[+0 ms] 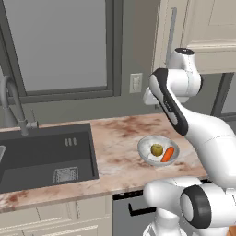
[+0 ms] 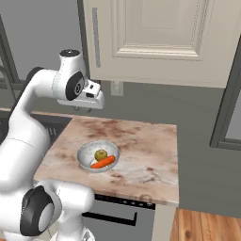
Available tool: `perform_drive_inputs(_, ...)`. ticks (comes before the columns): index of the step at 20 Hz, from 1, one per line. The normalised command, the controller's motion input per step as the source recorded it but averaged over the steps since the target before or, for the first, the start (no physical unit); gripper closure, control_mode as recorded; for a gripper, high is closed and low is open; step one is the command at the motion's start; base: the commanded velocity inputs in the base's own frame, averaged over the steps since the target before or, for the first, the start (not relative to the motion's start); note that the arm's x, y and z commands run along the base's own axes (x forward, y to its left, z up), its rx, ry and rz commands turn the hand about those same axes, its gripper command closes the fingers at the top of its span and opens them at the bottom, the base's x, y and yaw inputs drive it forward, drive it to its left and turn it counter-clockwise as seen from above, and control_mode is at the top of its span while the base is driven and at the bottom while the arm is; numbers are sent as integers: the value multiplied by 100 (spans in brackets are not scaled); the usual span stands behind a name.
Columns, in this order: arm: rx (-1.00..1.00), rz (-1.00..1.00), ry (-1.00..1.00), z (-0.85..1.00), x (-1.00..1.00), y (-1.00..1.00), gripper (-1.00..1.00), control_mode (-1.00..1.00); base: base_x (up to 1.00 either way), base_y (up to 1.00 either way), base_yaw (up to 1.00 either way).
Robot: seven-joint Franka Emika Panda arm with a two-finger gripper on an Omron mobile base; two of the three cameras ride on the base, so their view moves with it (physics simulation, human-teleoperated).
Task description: Dump the squash and carrot from the bowl so the bowl can be washed. Place the bowl in the sink after clearing the leftovers.
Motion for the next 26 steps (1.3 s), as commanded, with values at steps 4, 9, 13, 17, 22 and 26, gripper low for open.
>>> perform_drive_inputs(4, 0, 0, 8, -13, -14, -2, -100, -100, 0, 0, 0)
perform_drive_inputs(9, 8, -6, 2, -27, -62, -4, -100, -100, 0, 0, 0)
perform_drive_inputs(13, 12, -15, 9, -48, -45, -42, -100, -100, 0, 0, 0)
perform_drive_inputs(17, 12, -18, 14, -78, -38, -77, -100, -100, 0, 0, 0)
perform_drive_inputs(22, 14, -32, 25, -81, -1, -81, -100, -100, 0, 0, 0)
perform_drive_inputs(26, 6, -36, 22, -76, 13, -56, -100, -100, 0, 0, 0)
